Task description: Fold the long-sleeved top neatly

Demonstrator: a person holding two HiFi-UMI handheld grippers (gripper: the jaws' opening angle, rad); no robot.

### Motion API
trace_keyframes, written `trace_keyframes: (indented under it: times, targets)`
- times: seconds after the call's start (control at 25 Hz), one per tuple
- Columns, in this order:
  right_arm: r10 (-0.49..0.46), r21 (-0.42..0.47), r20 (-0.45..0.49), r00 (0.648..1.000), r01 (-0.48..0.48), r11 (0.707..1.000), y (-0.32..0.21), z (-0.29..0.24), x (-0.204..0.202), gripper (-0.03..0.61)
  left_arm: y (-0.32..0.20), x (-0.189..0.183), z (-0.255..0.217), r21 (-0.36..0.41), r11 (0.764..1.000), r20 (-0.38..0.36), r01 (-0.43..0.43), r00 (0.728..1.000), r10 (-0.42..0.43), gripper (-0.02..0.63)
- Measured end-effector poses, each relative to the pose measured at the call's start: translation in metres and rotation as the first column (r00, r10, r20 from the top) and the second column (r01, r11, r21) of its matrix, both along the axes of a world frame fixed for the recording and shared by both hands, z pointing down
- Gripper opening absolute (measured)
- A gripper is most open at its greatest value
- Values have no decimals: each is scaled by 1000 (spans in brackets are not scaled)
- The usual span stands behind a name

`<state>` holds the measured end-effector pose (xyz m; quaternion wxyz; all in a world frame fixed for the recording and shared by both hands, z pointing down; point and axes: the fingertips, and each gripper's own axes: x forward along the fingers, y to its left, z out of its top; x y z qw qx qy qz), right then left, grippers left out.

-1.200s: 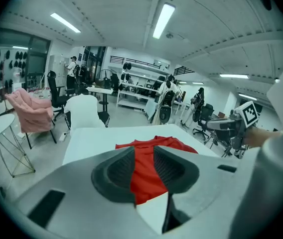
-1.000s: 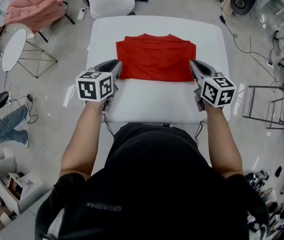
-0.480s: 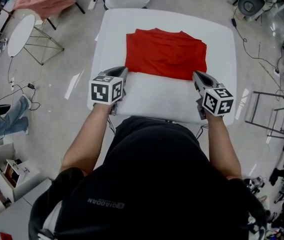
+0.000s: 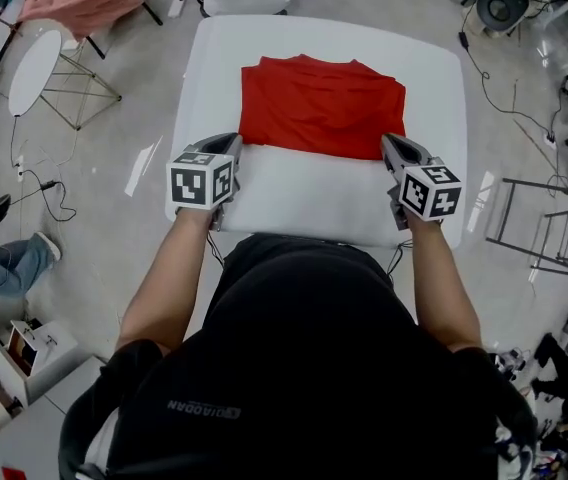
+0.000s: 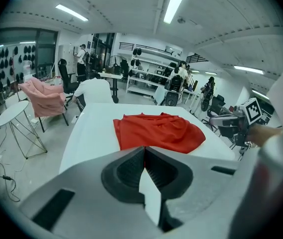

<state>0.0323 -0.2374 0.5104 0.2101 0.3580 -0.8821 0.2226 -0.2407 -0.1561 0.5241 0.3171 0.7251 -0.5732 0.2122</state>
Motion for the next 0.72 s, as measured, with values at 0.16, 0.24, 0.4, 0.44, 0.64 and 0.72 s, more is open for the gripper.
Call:
trace_keyframes:
  times: [0.16,0.24,0.4,0.44,0.64,0.72]
  targets:
    - [46,-15,-24,999,-46,999,-19,11,12,5,4,-6,6,-16,1000,5,22,1000,-22,8]
    - [80,-31,-37,996,-81,996,-33,20,22,5,8,-7,10,-28,999,7,37,999,-37,8]
    - [184,-62,-58,981,-188,980,-68,40,47,20,17,-8,14,-42,997,4,68,998,-68,8]
    - [206,-79,-65,976,-211,974,-77,48,52,33,19,-9,15,-45,996,4,75,997,-75,8]
    - [249,-239,-69,966,-259,936,-105,89,66,155,35,-21,18,-62,989,8,134,991,-134,8]
    - [262,-295,-60,963,-268,917,-111,101,68,176,41,-23,19,-68,986,8,154,988,-153,8]
